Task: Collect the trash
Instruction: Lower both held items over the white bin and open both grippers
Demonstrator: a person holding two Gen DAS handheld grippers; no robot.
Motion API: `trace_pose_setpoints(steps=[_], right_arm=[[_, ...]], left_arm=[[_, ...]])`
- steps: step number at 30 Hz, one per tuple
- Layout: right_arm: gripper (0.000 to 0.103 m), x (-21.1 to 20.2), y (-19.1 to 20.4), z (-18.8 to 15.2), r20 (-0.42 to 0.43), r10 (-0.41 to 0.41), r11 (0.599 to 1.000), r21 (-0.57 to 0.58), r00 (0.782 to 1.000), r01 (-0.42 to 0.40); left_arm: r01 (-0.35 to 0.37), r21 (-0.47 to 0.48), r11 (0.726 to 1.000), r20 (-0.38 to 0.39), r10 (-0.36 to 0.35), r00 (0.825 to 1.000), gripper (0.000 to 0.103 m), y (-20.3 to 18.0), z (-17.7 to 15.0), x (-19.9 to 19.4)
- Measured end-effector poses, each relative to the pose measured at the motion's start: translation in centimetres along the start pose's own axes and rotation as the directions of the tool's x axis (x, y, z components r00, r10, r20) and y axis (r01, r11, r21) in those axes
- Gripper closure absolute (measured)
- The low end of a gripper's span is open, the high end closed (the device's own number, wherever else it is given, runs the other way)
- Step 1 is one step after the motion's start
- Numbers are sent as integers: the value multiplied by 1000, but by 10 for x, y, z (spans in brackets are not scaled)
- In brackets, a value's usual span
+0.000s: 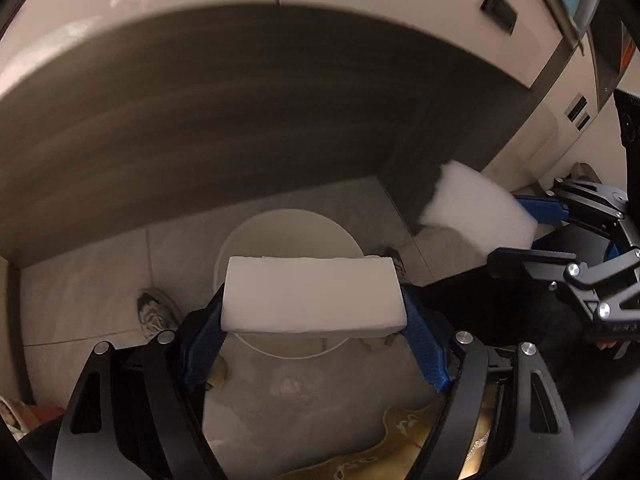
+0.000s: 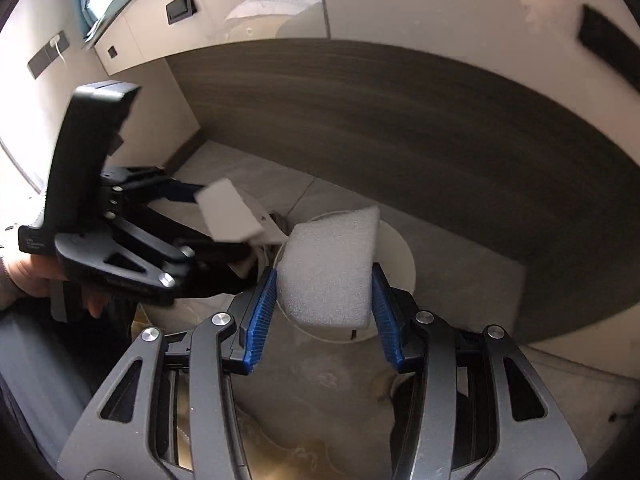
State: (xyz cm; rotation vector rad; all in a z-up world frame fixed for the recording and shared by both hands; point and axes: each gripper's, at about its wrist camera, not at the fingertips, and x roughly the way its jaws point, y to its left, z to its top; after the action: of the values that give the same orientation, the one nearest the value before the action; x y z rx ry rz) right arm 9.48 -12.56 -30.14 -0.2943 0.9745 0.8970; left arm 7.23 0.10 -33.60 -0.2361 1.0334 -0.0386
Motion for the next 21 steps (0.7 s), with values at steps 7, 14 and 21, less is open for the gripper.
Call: trace_pose_setpoints(steps=[7, 14, 21], right_arm=[[59, 42, -25, 10, -73, -3, 999, 45, 997, 6], [59, 74, -42, 20, -137, -45, 997, 50, 990, 52], [59, 81, -45, 19, -161, -41, 997, 60, 986, 51]], left_arm=[[29, 6, 1000, -64, -28, 998, 24, 14, 11, 41], [32, 31, 999, -143, -28, 989, 24, 25, 19, 85], [15, 35, 999, -164, -9, 986, 13, 27, 31, 105]])
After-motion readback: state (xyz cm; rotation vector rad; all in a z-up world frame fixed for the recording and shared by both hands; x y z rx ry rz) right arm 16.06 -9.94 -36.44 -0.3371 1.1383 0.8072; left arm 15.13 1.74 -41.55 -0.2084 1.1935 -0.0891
